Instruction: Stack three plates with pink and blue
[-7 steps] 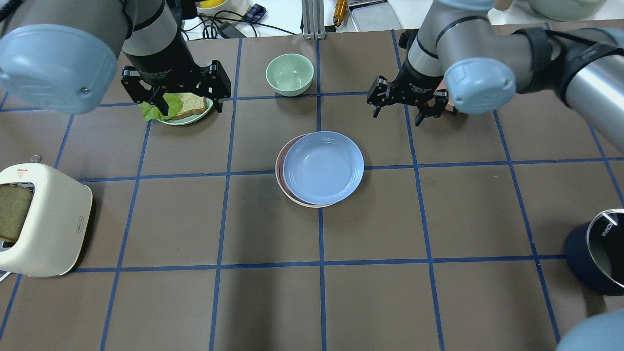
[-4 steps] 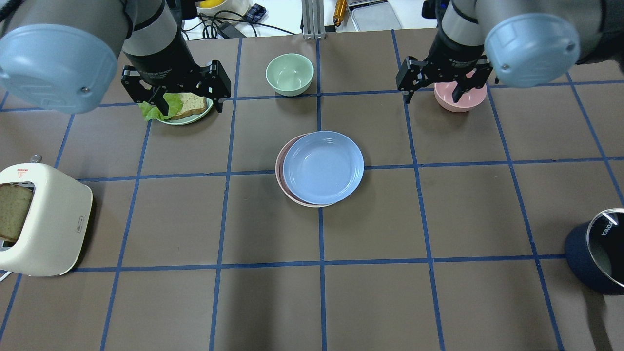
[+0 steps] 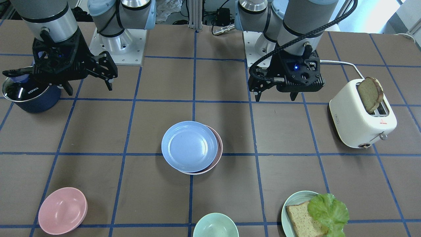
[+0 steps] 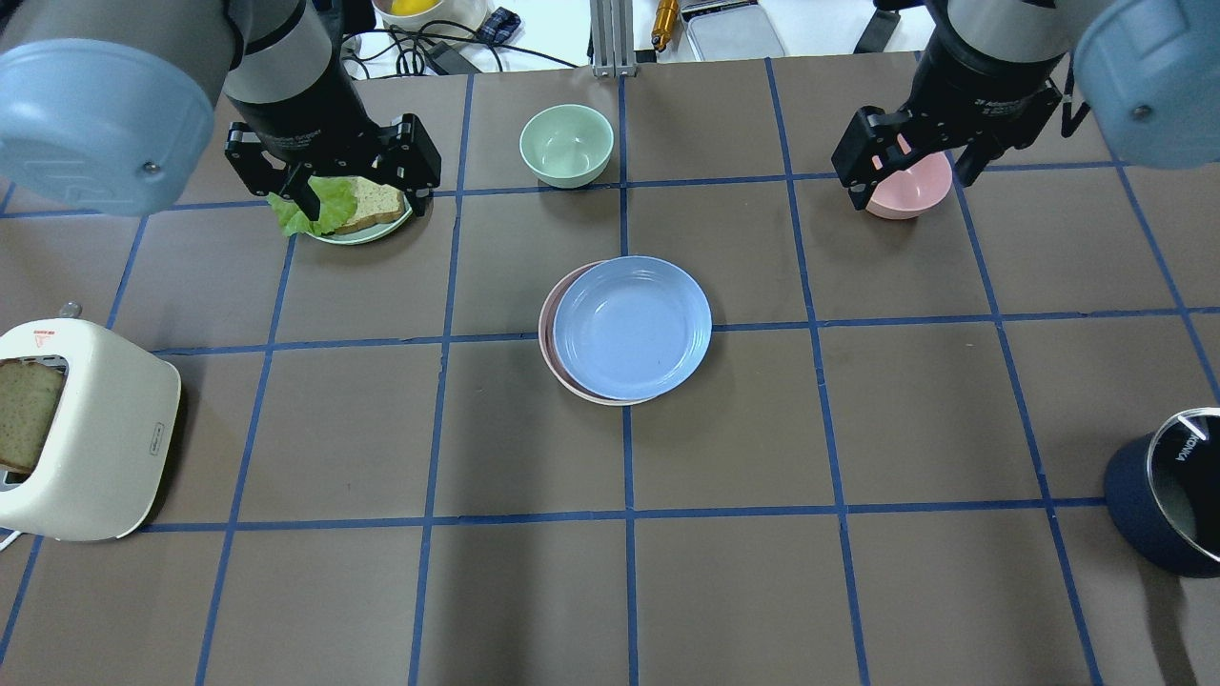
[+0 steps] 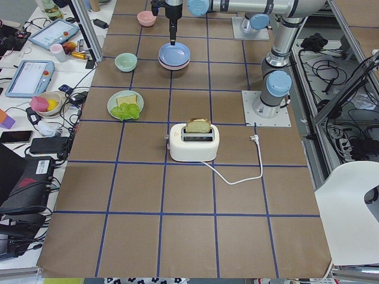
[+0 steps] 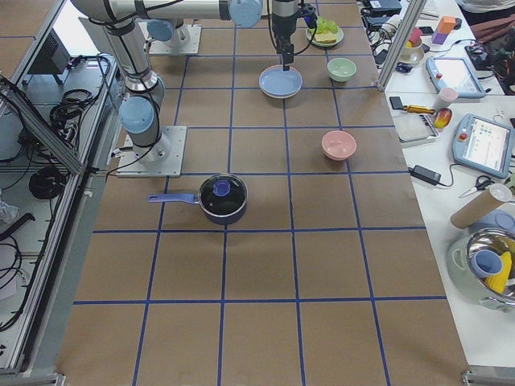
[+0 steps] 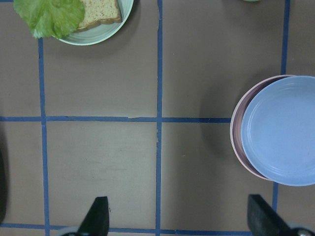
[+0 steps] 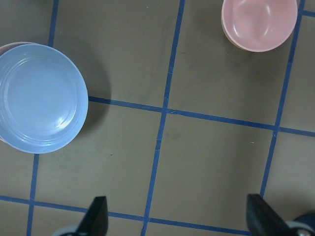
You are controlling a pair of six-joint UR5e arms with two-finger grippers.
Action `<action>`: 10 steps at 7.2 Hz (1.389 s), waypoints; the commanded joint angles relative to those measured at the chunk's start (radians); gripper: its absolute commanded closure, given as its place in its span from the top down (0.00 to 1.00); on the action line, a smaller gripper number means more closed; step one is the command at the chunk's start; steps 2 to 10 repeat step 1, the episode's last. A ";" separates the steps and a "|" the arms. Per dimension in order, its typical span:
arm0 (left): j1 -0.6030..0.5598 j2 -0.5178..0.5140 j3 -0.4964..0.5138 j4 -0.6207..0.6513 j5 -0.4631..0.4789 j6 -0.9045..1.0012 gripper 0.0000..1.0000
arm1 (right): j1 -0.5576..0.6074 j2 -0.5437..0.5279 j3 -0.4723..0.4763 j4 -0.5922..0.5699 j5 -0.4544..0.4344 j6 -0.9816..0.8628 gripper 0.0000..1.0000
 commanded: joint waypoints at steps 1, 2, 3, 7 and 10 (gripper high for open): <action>0.003 0.001 -0.001 0.000 0.001 -0.004 1.00 | 0.001 -0.012 -0.001 0.004 0.004 0.065 1.00; 0.003 0.001 -0.001 0.000 0.001 -0.004 1.00 | 0.001 -0.012 -0.001 0.004 0.004 0.065 1.00; 0.003 0.001 -0.001 0.000 0.001 -0.004 1.00 | 0.001 -0.012 -0.001 0.004 0.004 0.065 1.00; 0.003 0.001 -0.001 0.000 0.001 -0.004 1.00 | 0.001 -0.012 -0.001 0.004 0.004 0.065 1.00; 0.003 0.001 -0.001 0.000 0.001 -0.004 1.00 | 0.001 -0.012 -0.001 0.004 0.004 0.065 1.00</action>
